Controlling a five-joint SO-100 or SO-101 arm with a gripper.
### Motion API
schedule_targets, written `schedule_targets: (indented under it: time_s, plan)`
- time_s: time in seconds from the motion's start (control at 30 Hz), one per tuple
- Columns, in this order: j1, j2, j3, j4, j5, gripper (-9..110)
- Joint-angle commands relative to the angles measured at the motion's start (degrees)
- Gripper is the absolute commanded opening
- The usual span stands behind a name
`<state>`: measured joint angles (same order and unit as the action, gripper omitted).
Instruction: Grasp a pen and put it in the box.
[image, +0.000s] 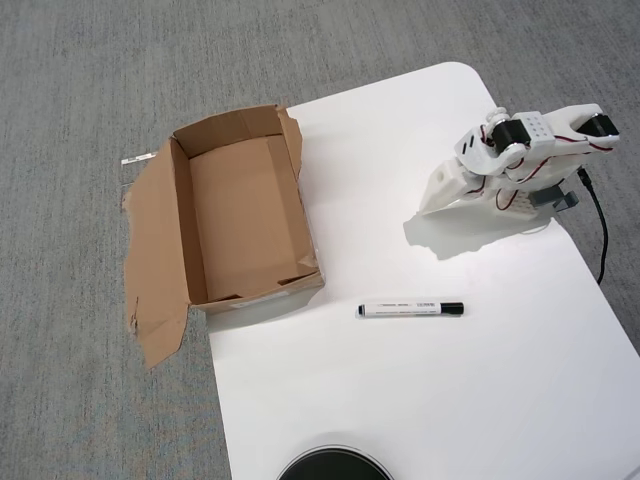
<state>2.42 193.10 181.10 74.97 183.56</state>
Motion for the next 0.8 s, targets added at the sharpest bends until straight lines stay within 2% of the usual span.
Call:
schedule_targets:
  time_s: [0.0, 0.77]
  plan:
    - [-0.1, 3.3, 1.5, 2.1, 1.5, 2]
    - [-0.3, 3.4, -0.5, 1.1, 1.4, 2]
